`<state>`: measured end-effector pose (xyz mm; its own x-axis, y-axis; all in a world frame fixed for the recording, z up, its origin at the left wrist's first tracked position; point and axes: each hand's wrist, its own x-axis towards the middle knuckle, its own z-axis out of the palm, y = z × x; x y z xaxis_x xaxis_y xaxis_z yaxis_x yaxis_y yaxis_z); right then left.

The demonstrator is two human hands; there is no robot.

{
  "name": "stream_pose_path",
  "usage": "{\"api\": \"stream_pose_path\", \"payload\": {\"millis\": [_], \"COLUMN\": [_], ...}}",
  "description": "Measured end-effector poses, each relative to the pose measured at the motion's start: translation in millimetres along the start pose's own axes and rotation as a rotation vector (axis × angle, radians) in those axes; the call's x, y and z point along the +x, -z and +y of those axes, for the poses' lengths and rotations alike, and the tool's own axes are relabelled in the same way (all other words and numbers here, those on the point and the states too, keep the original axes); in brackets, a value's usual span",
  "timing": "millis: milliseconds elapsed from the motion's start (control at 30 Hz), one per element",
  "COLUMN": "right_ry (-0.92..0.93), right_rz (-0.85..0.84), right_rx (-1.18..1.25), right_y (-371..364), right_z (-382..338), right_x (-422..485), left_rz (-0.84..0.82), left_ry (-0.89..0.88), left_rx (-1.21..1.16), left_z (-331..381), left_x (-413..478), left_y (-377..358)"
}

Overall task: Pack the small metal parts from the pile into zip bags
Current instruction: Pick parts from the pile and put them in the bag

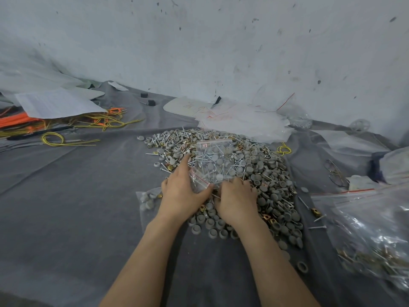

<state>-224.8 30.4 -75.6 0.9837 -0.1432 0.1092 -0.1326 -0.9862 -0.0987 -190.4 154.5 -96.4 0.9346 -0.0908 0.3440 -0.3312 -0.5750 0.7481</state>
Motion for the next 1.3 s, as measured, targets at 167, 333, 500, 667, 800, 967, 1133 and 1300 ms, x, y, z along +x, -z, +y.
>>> {"api": "stream_pose_path", "payload": {"millis": [167, 333, 500, 667, 800, 967, 1133, 1300], "right_ry": [-0.017, -0.051, -0.051, 0.109, 0.024, 0.027, 0.033, 0.046], "right_rz": [0.103, 0.178, 0.292, 0.095, 0.238, -0.035, 0.025, 0.054], "right_rx": [0.142, 0.505, 0.810, 0.968, 0.834, 0.253, 0.068, 0.110], "right_y": [0.5, 4.8, 14.2, 16.7, 15.7, 4.9, 0.1, -1.8], "right_z": [3.8, 16.7, 23.9, 6.9, 16.2, 16.8, 4.9, 5.7], "right_x": [2.0, 9.0, 13.0, 7.7, 8.2, 5.5, 4.7, 5.1], "left_rz": [-0.008, 0.001, -0.031, -0.056, 0.026, 0.126, 0.135, 0.127], "left_ry": [0.004, -0.014, -0.042, -0.065, -0.024, 0.047, 0.054, 0.054], "left_rx": [0.010, 0.054, 0.090, 0.089, 0.032, -0.016, -0.001, 0.009], "left_z": [-1.1, -1.7, -0.8, 1.0, 2.7, 1.0, 0.9, 1.1], "left_x": [1.2, 0.6, -0.5, -1.3, 0.1, 1.9, 3.1, 1.8], "left_y": [-0.4, -1.9, -3.3, -3.7, -1.1, 1.0, -0.5, 0.0]}}
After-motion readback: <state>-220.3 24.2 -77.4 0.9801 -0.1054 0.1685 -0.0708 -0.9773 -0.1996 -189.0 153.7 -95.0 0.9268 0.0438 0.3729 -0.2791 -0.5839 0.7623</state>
